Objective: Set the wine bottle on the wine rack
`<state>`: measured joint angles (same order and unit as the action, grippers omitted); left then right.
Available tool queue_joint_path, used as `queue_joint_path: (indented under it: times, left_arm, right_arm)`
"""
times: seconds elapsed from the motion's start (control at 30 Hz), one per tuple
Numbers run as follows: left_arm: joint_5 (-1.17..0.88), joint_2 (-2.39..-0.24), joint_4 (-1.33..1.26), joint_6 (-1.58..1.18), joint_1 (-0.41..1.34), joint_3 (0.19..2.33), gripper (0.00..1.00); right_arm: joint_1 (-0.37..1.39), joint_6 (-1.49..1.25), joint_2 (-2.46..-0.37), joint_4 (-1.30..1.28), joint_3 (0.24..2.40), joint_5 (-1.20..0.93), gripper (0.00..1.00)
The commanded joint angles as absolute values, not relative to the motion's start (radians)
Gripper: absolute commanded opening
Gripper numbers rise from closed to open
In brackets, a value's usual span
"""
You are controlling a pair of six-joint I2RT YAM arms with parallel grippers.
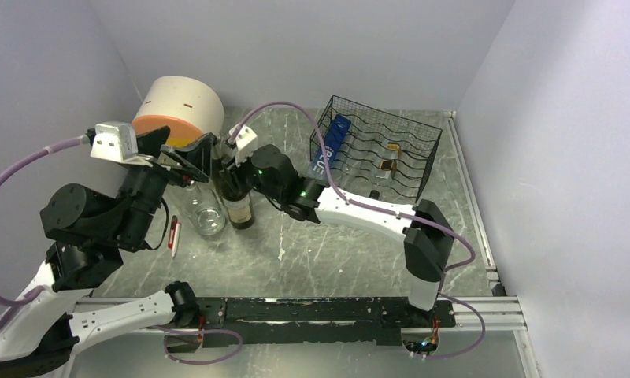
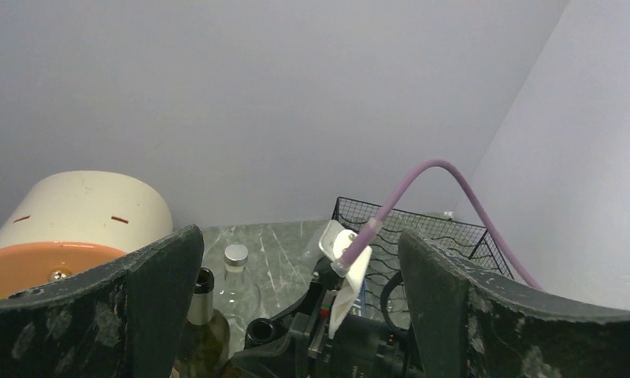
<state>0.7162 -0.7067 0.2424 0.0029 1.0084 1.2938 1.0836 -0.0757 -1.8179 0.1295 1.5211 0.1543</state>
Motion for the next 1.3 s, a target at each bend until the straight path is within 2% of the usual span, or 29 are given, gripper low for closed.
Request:
queue_joint_path:
  times: [0.0,0.27,0.53,0.67,0.8,0.9,1.1,1.27]
  left_arm:
    - [0.731,-0.703,0.246,-0.011,1.003,1.256,0.97]
    - [0.617,-0.698,0.171,-0.028,1.002,1.087,0.97]
    - [0.567,-0.792,0.102,-0.137,1.003,0.895,0.99]
    - [0.481,-0.823,-0.010,-0.134,1.002,0.744,1.00]
    - [0.204,-0.829,-0.195,-0.040,1.003,0.614,0.99]
    - [0.098,-0.834,-0.276,-0.062,1.002,0.560,1.00]
    - [-0.063,-0.875,-0.306,-0.093,1.003,0.567,1.00]
    - [-0.064,-0.973,-0.337,-0.214,1.001,0.611,0.99]
  right_arm:
    - [1.094,-0.054,-1.690,0.171,1.466,0.206,0.20]
    - [1.092,-0.096,-1.414,0.138,1.256,0.354,0.18]
    - [1.093,-0.185,-1.176,-0.041,1.140,0.516,0.17]
    - [1.093,-0.235,-1.104,-0.131,1.154,0.572,0.17]
    - [1.093,-0.295,-1.068,-0.210,1.207,0.601,0.17]
    - [1.093,-0.321,-1.066,-0.267,1.254,0.620,0.17]
    - [1.092,-0.325,-1.084,-0.339,1.364,0.586,0.17]
    - [1.091,-0.315,-1.067,-0.339,1.410,0.540,0.17]
